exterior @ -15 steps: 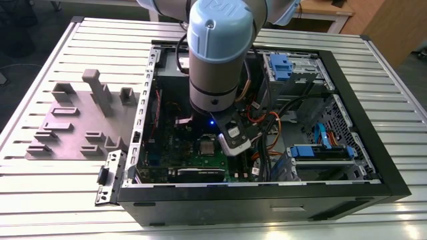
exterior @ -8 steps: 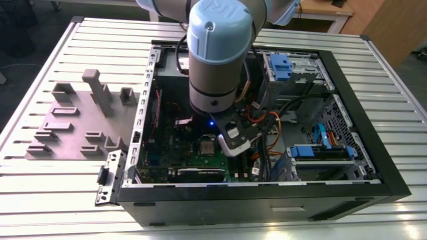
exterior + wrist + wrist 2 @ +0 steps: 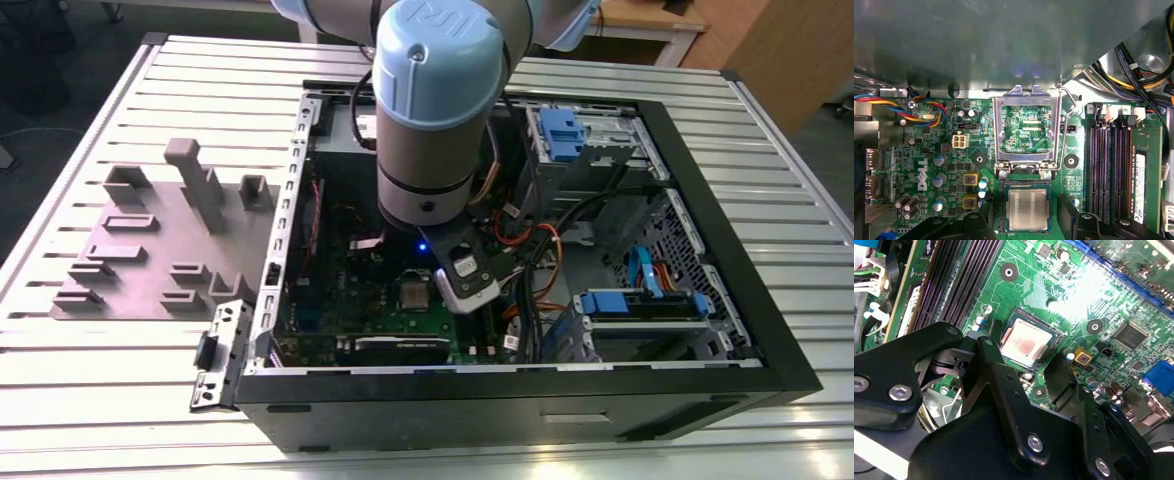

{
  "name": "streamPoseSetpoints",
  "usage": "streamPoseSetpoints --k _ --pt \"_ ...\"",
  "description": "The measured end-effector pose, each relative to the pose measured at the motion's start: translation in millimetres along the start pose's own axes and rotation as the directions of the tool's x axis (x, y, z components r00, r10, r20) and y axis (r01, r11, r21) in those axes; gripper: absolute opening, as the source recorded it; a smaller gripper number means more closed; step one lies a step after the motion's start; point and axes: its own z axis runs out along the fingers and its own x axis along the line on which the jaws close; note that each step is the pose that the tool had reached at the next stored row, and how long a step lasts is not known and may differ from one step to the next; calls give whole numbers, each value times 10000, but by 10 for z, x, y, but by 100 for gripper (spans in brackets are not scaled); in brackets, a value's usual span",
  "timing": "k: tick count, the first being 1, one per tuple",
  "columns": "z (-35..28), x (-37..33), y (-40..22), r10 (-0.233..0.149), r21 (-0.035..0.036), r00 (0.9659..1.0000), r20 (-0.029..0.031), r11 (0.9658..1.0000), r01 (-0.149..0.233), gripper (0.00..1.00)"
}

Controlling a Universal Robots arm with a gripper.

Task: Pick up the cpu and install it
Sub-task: 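Place the cpu into insertion slot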

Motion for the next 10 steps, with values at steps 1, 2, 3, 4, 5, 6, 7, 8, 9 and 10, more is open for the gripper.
streamPoseSetpoints --k 1,2,3,4,5,6,7,8,9,10 --pt "0 0 0 0 0 10000 0 10000 0 61" --pt "0 0 0 0 1 10000 0 10000 0 61" --pt "0 0 0 1 0 10000 0 10000 -1 61" --pt "0 1 0 1 0 10000 0 10000 -1 61" --pt "0 1 0 0 1 10000 0 10000 0 61" --pt "0 1 0 0 0 10000 0 10000 0 61" --pt "0 1 0 0 0 10000 0 10000 0 61" --pt "0 1 0 0 0 10000 0 10000 0 61" --pt "0 2 0 2 0 10000 -2 10000 -2 61" --pt "0 2 0 2 0 10000 -1 10000 -2 60"
